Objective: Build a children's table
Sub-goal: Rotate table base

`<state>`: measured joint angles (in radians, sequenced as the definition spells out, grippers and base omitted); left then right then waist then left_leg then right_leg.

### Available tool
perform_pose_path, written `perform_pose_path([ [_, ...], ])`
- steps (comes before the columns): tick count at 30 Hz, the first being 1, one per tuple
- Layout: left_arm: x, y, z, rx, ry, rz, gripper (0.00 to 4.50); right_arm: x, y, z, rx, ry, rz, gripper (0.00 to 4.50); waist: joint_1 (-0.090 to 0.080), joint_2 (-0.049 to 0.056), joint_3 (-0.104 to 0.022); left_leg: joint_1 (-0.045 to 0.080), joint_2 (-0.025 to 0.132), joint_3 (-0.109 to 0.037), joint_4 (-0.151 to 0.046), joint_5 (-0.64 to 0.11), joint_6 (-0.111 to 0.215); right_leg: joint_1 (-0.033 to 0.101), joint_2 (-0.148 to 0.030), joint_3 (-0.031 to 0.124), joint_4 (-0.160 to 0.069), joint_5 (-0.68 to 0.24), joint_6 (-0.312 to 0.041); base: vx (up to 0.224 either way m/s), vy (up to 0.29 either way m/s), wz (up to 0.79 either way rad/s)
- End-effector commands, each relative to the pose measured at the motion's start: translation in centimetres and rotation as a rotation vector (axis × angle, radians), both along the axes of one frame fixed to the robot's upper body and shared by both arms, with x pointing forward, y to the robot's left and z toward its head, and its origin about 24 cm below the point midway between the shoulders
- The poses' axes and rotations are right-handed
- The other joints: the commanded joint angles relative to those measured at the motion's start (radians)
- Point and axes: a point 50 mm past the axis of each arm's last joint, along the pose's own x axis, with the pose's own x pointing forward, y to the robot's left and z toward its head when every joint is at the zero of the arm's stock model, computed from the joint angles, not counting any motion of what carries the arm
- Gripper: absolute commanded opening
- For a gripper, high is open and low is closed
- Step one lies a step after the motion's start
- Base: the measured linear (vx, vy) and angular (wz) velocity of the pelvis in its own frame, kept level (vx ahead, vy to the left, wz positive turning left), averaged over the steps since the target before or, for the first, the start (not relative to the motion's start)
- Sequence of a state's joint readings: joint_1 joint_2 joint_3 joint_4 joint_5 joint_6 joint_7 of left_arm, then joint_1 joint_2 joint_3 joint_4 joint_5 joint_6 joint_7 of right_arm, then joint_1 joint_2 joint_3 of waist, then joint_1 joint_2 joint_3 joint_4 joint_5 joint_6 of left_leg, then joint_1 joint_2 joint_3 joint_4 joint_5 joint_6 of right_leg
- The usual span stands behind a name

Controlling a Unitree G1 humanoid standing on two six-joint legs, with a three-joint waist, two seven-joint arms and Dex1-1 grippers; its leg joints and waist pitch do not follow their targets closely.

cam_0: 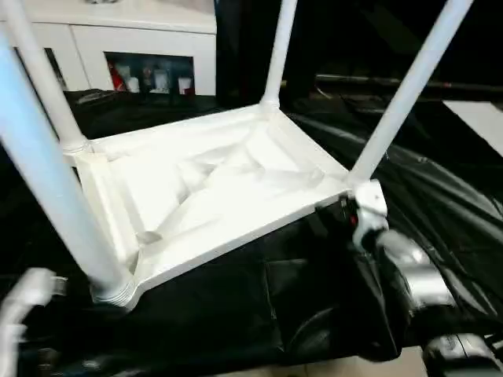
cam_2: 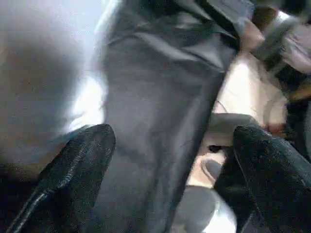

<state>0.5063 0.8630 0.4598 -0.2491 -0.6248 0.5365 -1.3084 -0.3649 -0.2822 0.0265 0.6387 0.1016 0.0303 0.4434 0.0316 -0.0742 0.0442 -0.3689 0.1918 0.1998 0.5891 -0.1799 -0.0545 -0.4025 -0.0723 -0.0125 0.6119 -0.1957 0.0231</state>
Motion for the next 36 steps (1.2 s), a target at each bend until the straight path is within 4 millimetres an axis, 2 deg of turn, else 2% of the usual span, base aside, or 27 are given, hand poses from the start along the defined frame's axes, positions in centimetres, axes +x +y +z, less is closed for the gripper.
perform_pose_path([
  [1,0.4,0.6,1.0,-0.005,-0.056,0.019,4.39,0.2,-0.5,0.6,-0.025,-0.017,-0.017,3.33,-0.003,0.029,-0.034,0.032,0.031,-0.021,-0.084,-0.47,-0.047,-0.001,-0.03,0.029,-0.089,-0.401,-0.136,0.0,0.0,0.0],
  [2,0.8,1.4,1.5,0.003,-0.083,0.053,4.39,0.1,-0.7,0.5,-0.034,-0.011,-0.031,3.33,-0.004,0.027,-0.033,0.032,0.031,-0.021,-0.084,-0.476,-0.048,-0.002,-0.029,0.028,-0.09,-0.404,-0.137,0.0,0.0,0.0],
  [6,1.5,2.3,2.4,0.005,-0.153,0.088,4.39,0.0,-0.6,0.5,-0.042,0.003,-0.032,3.33,-0.006,0.025,-0.028,0.034,0.03,-0.027,-0.085,-0.517,-0.058,-0.003,-0.034,0.027,-0.097,-0.474,-0.12,0.0,0.0,0.0],
  [7,1.9,2.4,2.9,-0.008,-0.194,0.103,4.39,0.0,-0.5,0.4,-0.047,0.009,-0.031,3.33,-0.004,0.024,-0.031,0.04,0.028,-0.026,-0.082,-0.528,-0.06,-0.008,-0.034,0.027,-0.099,-0.49,-0.115,0.0,0.0,0.0],
  [11,3.3,2.0,4.1,-0.064,-0.31,0.116,4.39,-0.2,-0.2,-0.1,-0.061,0.035,-0.027,3.33,-0.002,0.024,-0.03,0.043,0.029,-0.028,-0.083,-0.536,-0.067,-0.008,-0.034,0.024,-0.099,-0.482,-0.122,0.0,0.0,0.0],
  [13,4.1,1.3,4.5,-0.115,-0.347,0.095,4.39,-0.2,0.3,-0.3,-0.064,0.043,-0.018,3.33,-0.004,0.023,-0.033,0.036,0.029,-0.029,-0.085,-0.522,-0.068,-0.001,-0.034,0.024,-0.092,-0.448,-0.132,0.0,0.0,0.0],
  [18,5.6,-1.9,5.0,-0.263,-0.398,0.002,4.39,0.0,1.5,-0.8,-0.075,0.057,0.014,3.33,-0.001,0.022,-0.04,0.033,0.029,-0.024,-0.082,-0.467,-0.068,0.005,-0.037,0.027,-0.082,-0.369,-0.159,0.0,0.0,0.0],
  [19,5.9,-2.7,5.0,-0.291,-0.406,-0.021,4.39,0.1,1.8,-0.9,-0.074,0.06,0.017,3.33,-0.002,0.019,-0.04,0.031,0.029,-0.023,-0.082,-0.457,-0.067,0.007,-0.037,0.026,-0.08,-0.363,-0.158,0.0,0.0,0.0],
  [20,6.2,-3.3,5.0,-0.308,-0.41,-0.036,4.39,0.2,2.1,-0.9,-0.073,0.062,0.018,3.33,0.001,0.021,-0.044,0.033,0.029,-0.021,-0.08,-0.428,-0.067,0.008,-0.037,0.027,-0.077,-0.333,-0.161,0.0,0.0,0.0],
  [21,6.7,-4.4,4.7,-0.331,-0.407,-0.072,4.39,0.4,2.7,-1.0,-0.073,0.065,0.024,3.33,-0.001,0.02,-0.043,0.029,0.029,-0.021,-0.08,-0.42,-0.068,0.01,-0.037,0.027,-0.076,-0.329,-0.161,0.0,0.0,0.0],
  [22,6.7,-4.4,4.7,-0.331,-0.407,-0.072,4.39,0.4,2.7,-1.0,-0.073,0.065,0.024,3.33,-0.002,0.019,-0.045,0.027,0.028,-0.022,-0.08,-0.408,-0.07,0.014,-0.037,0.026,-0.073,-0.331,-0.158,0.0,0.0,0.0],
  [25,7.4,-5.8,4.4,-0.339,-0.418,-0.113,4.39,0.9,3.6,-1.0,-0.054,0.058,0.02,3.33,-0.002,0.018,-0.048,0.028,0.029,-0.021,-0.077,-0.387,-0.073,0.012,-0.038,0.027,-0.07,-0.318,-0.156,0.0,0.0,0.0],
  [26,8.0,-7.0,4.3,-0.359,-0.413,-0.154,4.39,1.5,4.6,-0.8,-0.019,0.046,0.02,3.33,-0.002,0.018,-0.05,0.029,0.029,-0.018,-0.076,-0.377,-0.075,0.011,-0.037,0.027,-0.069,-0.29,-0.162,0.0,0.0,0.0],
  [28,8.3,-7.9,4.4,-0.381,-0.407,-0.192,4.39,1.9,5.4,-0.6,0.004,0.04,0.037,3.33,0.001,0.021,-0.05,0.03,0.029,-0.018,-0.075,-0.376,-0.076,0.012,-0.037,0.027,-0.066,-0.272,-0.17,0.0,0.0,0.0],
  [31,8.7,-9.8,4.7,-0.422,-0.405,-0.275,4.39,2.3,6.8,-0.3,0.017,0.035,0.08,3.33,-0.002,0.015,-0.051,0.024,0.029,-0.02,-0.078,-0.37,-0.082,0.019,-0.036,0.024,-0.062,-0.272,-0.168,0.0,0.0,0.0],
  [32,8.7,-10.4,4.8,-0.434,-0.401,-0.302,4.39,2.4,7.2,-0.2,0.016,0.034,0.091,3.33,-0.001,0.017,-0.052,0.027,0.029,-0.018,-0.076,-0.365,-0.085,0.017,-0.037,0.025,-0.062,-0.267,-0.167,0.0,0.0,0.0],
  [33,8.8,-11.2,5.0,-0.447,-0.399,-0.336,4.39,2.5,7.5,-0.2,0.018,0.035,0.101,3.33,-0.001,0.014,-0.052,0.026,0.029,-0.019,-0.075,-0.362,-0.084,0.018,-0.038,0.025,-0.061,-0.264,-0.169,0.0,0.0,0.0],
  [36,9.0,-13.7,5.5,-0.496,-0.397,-0.443,4.39,2.5,8.3,-0.2,0.023,0.032,0.133,3.33,0.002,0.016,-0.053,0.022,0.027,-0.017,-0.075,-0.346,-0.085,0.021,-0.037,0.025,-0.06,-0.242,-0.169,0.0,0.0,0.0],
])
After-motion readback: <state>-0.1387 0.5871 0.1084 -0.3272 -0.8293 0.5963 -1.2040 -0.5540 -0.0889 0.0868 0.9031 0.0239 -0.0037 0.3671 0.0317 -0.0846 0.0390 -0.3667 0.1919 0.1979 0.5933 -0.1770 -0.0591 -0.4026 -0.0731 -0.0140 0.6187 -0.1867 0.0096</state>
